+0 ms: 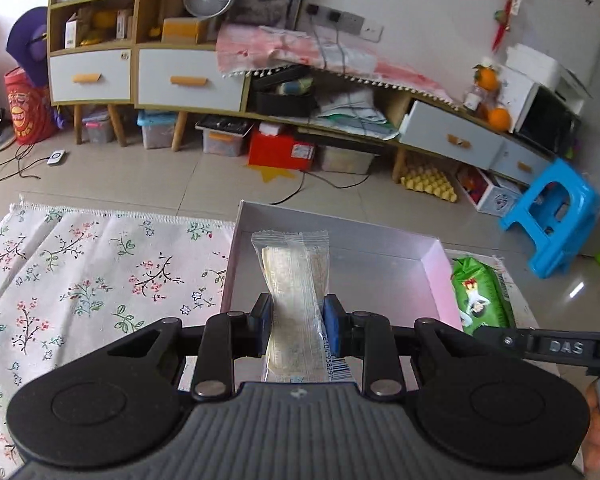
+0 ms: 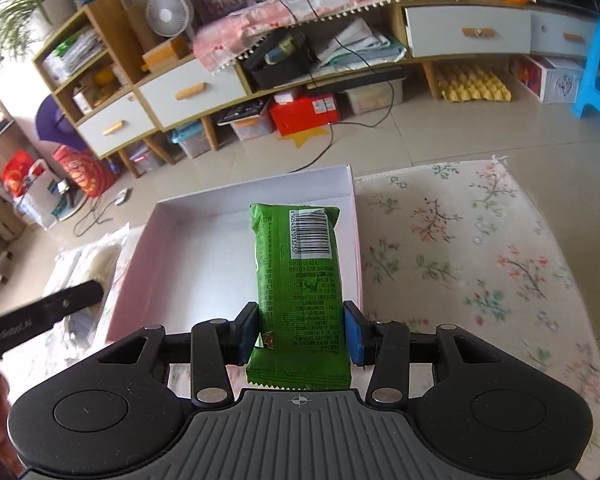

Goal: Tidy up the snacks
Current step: 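Carry both packs into the pink box and open both grippers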

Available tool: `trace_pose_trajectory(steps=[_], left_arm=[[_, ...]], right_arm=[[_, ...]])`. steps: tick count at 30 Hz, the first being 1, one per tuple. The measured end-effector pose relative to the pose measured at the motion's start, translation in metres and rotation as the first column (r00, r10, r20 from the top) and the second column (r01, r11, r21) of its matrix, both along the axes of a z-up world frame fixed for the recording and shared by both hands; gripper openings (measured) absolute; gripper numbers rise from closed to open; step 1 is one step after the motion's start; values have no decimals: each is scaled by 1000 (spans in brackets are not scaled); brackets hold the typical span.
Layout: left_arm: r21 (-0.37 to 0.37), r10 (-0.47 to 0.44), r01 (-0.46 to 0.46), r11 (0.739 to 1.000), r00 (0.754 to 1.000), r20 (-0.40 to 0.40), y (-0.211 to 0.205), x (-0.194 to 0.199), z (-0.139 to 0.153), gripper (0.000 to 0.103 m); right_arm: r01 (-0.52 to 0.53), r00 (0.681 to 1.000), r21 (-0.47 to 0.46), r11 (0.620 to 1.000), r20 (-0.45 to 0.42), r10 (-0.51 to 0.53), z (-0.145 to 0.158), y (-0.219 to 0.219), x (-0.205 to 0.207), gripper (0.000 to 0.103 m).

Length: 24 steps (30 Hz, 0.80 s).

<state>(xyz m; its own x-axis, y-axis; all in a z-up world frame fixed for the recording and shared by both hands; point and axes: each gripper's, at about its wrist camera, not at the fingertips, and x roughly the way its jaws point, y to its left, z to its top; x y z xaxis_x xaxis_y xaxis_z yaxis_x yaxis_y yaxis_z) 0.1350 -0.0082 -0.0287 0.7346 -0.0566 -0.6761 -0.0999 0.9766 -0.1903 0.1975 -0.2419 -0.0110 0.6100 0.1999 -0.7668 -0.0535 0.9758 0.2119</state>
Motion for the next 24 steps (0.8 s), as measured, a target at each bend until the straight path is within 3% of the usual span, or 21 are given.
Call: trace_pose_trajectory(steps=[15,18,19,22,24], left_arm=[[50,25,-19,999,993,-119,6,12,-20,26],[50,36,-31,998,992,-121,8,8,-17,37],[51,42,-36,998,992,-117,9,6,-14,45],[42,58,-54,998,994,-96,10,0,-5,56],[45,56,-52,998,994,-90,8,-3,2,60]], right_arm=[[17,998,-94,995,-55,-22,-38,37,21,43],[30,998,-122,992,-43,-36,-32,36,19,43],[28,999,-116,993,-42,-33,-29,35,19,45],[43,998,-85,995,-35,-46,-17,26,16,62],[57,998,-68,996,-23,-59,-8,22,11,67]])
